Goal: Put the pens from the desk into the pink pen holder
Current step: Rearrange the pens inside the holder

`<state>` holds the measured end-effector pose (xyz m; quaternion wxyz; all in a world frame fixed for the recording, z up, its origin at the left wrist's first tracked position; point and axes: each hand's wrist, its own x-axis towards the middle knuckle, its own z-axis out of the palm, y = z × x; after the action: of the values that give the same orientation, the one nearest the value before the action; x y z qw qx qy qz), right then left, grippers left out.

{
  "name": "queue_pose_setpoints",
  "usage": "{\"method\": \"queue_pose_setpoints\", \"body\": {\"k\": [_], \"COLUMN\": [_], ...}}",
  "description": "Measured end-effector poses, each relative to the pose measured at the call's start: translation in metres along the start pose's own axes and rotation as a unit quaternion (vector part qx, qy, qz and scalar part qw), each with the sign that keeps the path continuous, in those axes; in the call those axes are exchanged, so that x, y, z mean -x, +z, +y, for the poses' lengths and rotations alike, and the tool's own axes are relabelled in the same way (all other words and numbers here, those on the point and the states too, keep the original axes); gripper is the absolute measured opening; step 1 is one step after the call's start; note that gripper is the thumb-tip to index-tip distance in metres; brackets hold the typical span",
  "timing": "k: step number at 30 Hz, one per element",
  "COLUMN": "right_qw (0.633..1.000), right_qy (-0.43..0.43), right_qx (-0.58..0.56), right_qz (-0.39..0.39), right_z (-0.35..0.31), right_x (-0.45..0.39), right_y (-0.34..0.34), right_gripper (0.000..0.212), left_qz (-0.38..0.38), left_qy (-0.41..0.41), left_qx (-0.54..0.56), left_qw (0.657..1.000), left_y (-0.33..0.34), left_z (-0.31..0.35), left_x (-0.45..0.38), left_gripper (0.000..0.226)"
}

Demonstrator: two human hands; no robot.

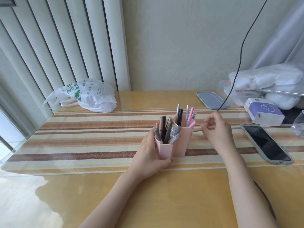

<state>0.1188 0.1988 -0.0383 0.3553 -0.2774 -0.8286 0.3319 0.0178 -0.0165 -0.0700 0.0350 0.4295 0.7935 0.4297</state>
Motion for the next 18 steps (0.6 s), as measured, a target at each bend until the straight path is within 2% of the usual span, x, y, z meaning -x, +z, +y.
{"method": "queue_pose_setpoints", "body": {"k": [1, 4, 9, 13, 15, 18], "right_qw": [0.999, 0.994, 0.968, 0.967, 0.963, 0.980], "right_qy": [0.022, 0.063, 0.110, 0.053, 0.006, -0.012], "right_qx": [0.011, 0.030, 0.089, 0.138, 0.172, 0.114], "right_qz": [-0.021, -0.079, -0.208, -0.208, -0.205, -0.165], "right_z": [0.003, 0.009, 0.012, 0.005, 0.001, -0.009], "right_x": [0.000, 0.000, 0.008, 0.012, 0.016, 0.015], "right_y": [-0.002, -0.008, 0.007, 0.023, 0.032, 0.034], "right_gripper": [0.012, 0.021, 0.039, 0.042, 0.034, 0.029], "left_qz": [0.013, 0.050, 0.076, 0.070, 0.072, 0.083], "left_qy": [-0.011, -0.037, -0.069, -0.079, -0.078, -0.072], "left_qx": [-0.001, 0.010, 0.002, -0.008, -0.018, -0.025], "left_qw": [1.000, 0.998, 0.995, 0.994, 0.994, 0.994], "left_y": [0.000, -0.003, -0.007, -0.008, -0.008, -0.007], "left_z": [-0.001, -0.005, -0.007, -0.006, -0.006, -0.005], "left_x": [0.000, -0.001, -0.003, -0.002, -0.003, -0.003], "left_gripper": [0.077, 0.067, 0.083, 0.087, 0.087, 0.086]}}
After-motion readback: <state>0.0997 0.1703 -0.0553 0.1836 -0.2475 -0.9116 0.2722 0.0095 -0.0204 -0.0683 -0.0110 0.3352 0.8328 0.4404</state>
